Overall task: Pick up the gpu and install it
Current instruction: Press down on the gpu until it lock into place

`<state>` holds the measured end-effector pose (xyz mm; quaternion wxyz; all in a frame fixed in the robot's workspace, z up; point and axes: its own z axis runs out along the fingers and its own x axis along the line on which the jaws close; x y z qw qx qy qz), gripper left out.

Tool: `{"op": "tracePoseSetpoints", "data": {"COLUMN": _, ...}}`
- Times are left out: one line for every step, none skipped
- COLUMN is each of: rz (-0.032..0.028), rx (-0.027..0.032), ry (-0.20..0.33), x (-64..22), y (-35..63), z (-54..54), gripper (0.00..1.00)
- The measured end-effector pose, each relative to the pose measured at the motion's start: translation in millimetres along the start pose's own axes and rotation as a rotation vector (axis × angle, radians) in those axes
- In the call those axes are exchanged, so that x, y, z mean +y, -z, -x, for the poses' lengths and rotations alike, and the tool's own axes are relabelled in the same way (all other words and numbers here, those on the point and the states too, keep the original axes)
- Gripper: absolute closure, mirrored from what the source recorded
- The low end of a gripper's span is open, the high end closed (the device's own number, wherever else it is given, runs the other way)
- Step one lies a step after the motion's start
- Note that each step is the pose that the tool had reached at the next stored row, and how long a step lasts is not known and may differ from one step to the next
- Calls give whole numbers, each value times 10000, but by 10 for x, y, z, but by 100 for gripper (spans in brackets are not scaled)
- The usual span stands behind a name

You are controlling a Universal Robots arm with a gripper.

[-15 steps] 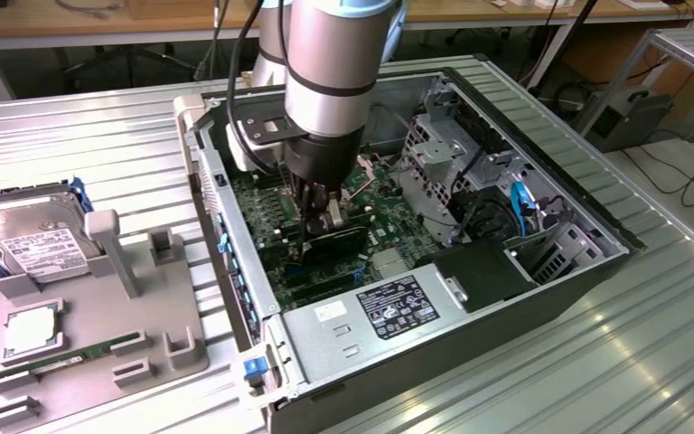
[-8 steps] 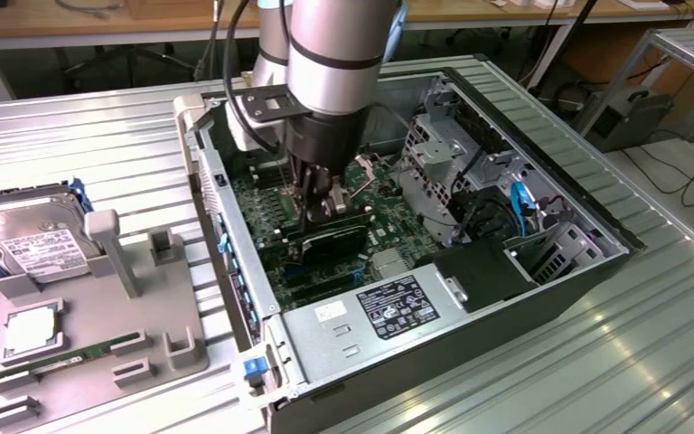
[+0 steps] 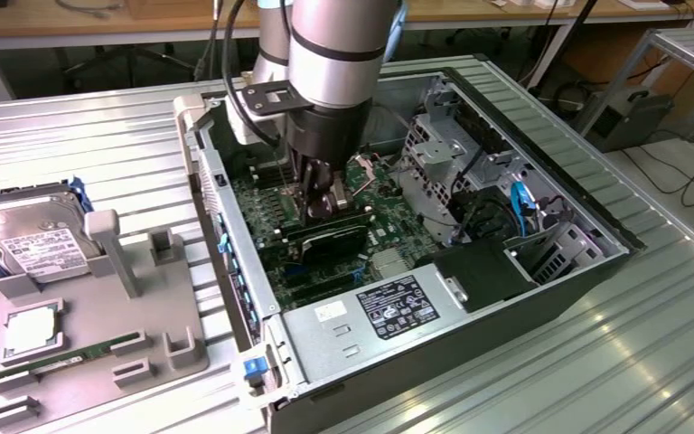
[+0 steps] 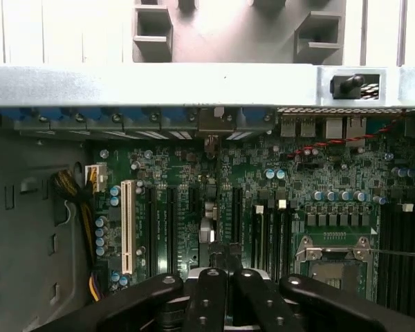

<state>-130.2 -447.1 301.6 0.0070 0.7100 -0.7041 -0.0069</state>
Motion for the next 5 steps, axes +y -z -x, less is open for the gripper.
{"op": "tracePoseSetpoints", "data": {"rz": 0, "rx": 0, "ry": 0, "x": 0, "y": 0, "z": 0, "gripper": 89}}
{"op": "tracePoseSetpoints", "data": {"rz": 0, "rx": 0, "ry": 0, "x": 0, "y": 0, "z": 0, "gripper": 89}}
{"op": "tracePoseSetpoints", "data": {"rz": 0, "rx": 0, "ry": 0, "x": 0, "y": 0, "z": 0, "gripper": 89}}
{"op": "tracePoseSetpoints", "data": {"rz": 0, "rx": -1, "ry": 0, "x": 0, "y": 0, "z": 0, "gripper": 89}}
{"op": "tracePoseSetpoints", "data": {"rz": 0, "rx": -1, "ry": 0, "x": 0, "y": 0, "z": 0, "gripper": 89}}
